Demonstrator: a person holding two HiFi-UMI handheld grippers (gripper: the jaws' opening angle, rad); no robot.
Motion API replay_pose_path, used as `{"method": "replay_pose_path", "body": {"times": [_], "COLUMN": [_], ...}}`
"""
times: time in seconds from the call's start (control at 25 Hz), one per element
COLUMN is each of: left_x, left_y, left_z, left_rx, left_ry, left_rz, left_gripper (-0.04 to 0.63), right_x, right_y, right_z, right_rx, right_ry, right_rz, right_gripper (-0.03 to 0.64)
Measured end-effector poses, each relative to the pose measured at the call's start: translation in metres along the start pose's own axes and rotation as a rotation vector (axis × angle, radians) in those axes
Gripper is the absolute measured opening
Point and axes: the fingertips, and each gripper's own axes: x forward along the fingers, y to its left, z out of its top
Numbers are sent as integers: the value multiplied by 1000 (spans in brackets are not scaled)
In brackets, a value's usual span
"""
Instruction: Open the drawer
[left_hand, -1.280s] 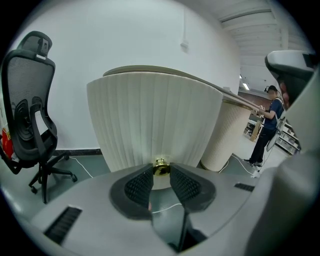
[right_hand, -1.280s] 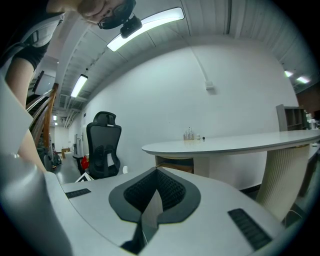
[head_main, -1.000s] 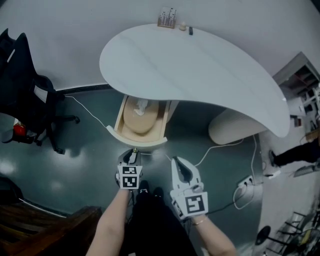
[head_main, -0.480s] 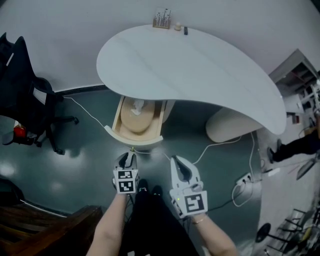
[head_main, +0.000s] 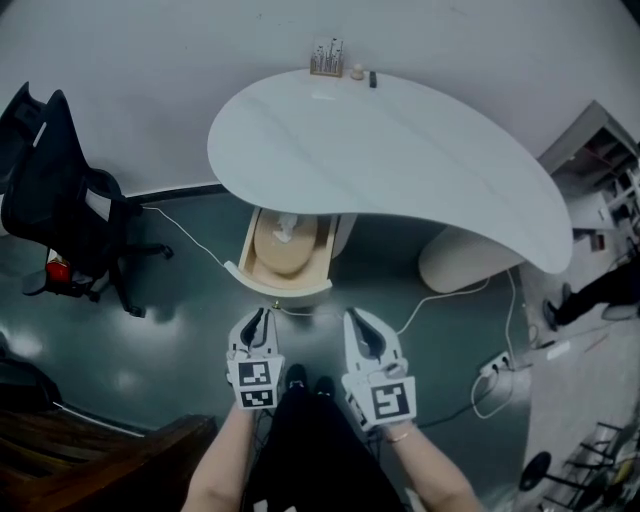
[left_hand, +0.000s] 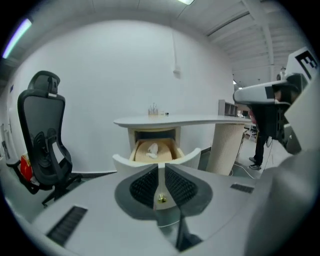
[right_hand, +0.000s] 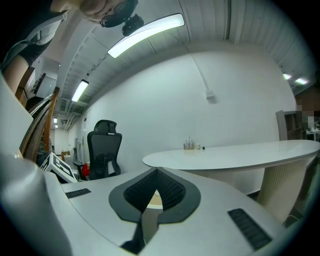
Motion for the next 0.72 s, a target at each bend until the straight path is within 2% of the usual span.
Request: {"method": "replay_pose_path", "body": {"times": [0.24, 0.72], "left_x": [-28, -75], "left_y": [5, 7], "left_z": [59, 146], "left_rx": [10, 50], "left_ry": [-119, -268], "left_rz": [2, 0], "left_gripper": [32, 11], "right_x": [0, -6], "right_y": [5, -6], "right_z": [14, 59], "right_rx": [-10, -28], "right_ry": [-10, -81], "right_rz": [2, -11], "right_gripper": [3, 3]}}
